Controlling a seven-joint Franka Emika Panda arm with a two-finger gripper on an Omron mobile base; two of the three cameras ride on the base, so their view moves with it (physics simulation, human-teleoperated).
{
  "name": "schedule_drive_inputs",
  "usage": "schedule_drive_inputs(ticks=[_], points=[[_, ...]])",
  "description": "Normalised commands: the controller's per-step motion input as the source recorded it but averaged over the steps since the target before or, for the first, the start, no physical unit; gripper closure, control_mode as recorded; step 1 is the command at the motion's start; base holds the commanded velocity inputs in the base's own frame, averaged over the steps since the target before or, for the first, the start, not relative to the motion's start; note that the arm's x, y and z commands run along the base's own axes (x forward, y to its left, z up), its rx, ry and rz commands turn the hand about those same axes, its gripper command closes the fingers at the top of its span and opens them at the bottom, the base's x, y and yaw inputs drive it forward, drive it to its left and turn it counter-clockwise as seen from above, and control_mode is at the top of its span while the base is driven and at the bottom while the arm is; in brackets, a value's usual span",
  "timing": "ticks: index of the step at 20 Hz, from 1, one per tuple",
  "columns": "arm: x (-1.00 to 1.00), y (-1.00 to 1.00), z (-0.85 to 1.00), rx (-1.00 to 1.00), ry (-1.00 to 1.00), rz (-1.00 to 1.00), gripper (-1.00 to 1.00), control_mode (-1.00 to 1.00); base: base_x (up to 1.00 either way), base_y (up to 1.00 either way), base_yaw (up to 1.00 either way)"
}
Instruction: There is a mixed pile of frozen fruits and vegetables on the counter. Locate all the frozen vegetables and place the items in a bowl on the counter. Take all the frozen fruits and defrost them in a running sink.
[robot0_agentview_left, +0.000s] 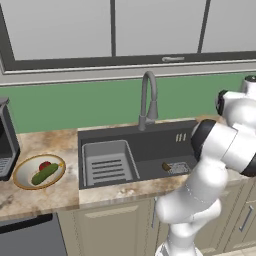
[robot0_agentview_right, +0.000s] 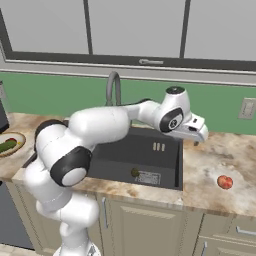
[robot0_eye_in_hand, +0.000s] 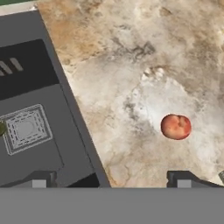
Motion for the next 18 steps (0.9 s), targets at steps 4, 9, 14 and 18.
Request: schedule_drive_inputs(ticks=[4,9,14,18], points=[[-0.18,-0.77,-0.08,-0.02,0.00,-0.19,-1.00,-1.00,0.00,0.00,0.00],[-0.36,-0.72,-0.07,0.00,0.01,-0.17,-1.00,-1.00,0.00,0.00,0.00],[-0.19,-0.37,-0.05,0.00,0.09,-0.09,-1.00,-1.00,0.00,0.00,0.00],[0.04,-0.26,-0.12,0.04,0.18,0.00,-1.00,-1.00,0.00,0.00,0.00]])
